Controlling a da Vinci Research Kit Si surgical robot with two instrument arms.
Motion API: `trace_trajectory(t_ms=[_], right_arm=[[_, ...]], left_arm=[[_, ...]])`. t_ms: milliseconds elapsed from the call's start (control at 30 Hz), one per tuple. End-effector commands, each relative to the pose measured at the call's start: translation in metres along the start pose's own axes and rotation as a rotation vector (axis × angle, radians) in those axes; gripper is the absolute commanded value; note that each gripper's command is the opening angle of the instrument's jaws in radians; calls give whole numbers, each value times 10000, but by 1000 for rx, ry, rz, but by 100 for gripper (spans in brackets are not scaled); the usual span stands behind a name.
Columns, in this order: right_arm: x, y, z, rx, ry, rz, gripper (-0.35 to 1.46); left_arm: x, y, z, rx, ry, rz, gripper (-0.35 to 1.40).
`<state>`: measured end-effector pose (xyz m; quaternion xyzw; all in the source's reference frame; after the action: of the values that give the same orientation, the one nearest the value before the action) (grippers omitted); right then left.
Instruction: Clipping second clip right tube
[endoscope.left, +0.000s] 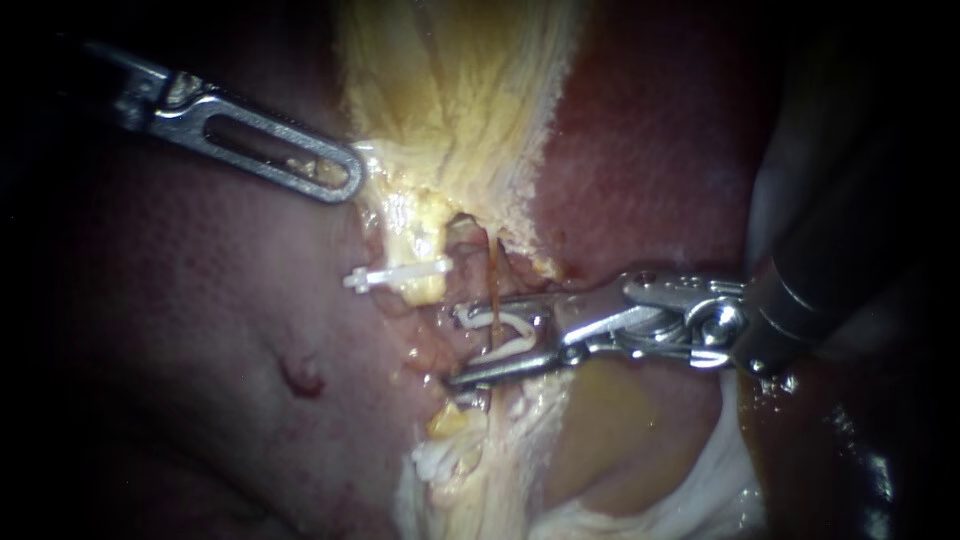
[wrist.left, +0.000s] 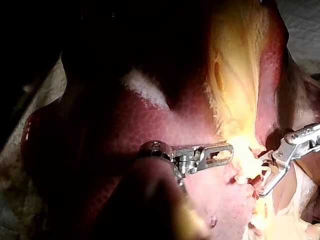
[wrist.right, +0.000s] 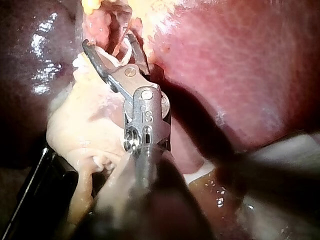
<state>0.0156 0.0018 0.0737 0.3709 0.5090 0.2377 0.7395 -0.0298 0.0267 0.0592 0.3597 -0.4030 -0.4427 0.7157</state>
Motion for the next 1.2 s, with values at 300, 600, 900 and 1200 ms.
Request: trace_trajectory(t_ms=[300,600,900,1200], right_arm=[[0,-1,0,17,4,7,49],[0,-12,-2,62,8,16,49],[4,-32,-4,150,27,28,49],[10,-53,-2,214,46,45,49]], left_arm=[[0,0,0,0,0,0,-35],[0,0,-1,0,0,0,-35],[0,0,0,0,0,0,-35],[0,1,0,0,0,0,-35]])
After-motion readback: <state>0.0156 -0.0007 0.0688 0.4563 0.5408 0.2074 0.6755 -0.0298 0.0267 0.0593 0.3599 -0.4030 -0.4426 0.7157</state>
